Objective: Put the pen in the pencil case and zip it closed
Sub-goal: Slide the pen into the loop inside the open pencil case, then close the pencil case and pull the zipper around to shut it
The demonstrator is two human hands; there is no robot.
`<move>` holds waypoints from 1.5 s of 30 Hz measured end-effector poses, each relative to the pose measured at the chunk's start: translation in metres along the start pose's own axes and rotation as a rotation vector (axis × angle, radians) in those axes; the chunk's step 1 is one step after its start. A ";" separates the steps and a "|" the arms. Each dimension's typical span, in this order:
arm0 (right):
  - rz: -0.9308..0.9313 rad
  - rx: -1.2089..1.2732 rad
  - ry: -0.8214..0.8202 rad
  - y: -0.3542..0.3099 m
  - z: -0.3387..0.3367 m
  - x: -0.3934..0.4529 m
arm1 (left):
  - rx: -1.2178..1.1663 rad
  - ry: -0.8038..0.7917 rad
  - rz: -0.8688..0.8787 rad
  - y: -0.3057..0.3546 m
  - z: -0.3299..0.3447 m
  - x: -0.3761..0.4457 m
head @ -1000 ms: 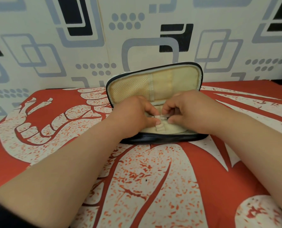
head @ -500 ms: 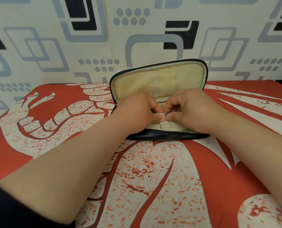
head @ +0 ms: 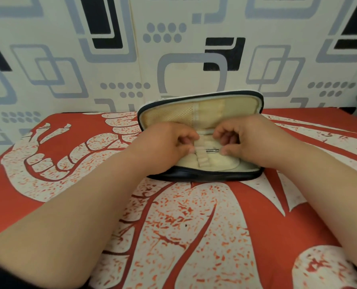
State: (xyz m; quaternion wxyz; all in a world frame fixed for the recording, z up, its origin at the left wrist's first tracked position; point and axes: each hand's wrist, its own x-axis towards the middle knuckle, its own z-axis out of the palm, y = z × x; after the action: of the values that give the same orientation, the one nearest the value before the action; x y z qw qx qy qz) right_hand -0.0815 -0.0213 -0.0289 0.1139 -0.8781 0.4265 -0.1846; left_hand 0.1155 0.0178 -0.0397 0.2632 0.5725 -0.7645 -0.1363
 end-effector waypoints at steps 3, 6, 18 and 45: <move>0.020 -0.012 0.085 0.005 -0.003 0.000 | -0.038 0.179 -0.049 -0.003 -0.011 -0.002; 0.041 -0.014 0.142 0.009 -0.005 0.000 | -0.103 0.361 -0.105 -0.007 -0.020 -0.003; 0.090 0.086 0.249 0.016 -0.004 0.000 | -0.245 0.435 -0.149 -0.029 -0.023 0.001; 0.667 1.233 0.369 0.022 0.012 0.014 | -0.937 0.779 -0.128 -0.008 -0.022 0.003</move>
State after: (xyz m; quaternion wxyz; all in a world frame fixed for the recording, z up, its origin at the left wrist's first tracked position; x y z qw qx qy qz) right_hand -0.0844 -0.0450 -0.0447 0.5648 -0.4319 0.5024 -0.4920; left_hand 0.1333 0.0142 -0.0249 0.7383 0.4483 -0.4352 -0.2542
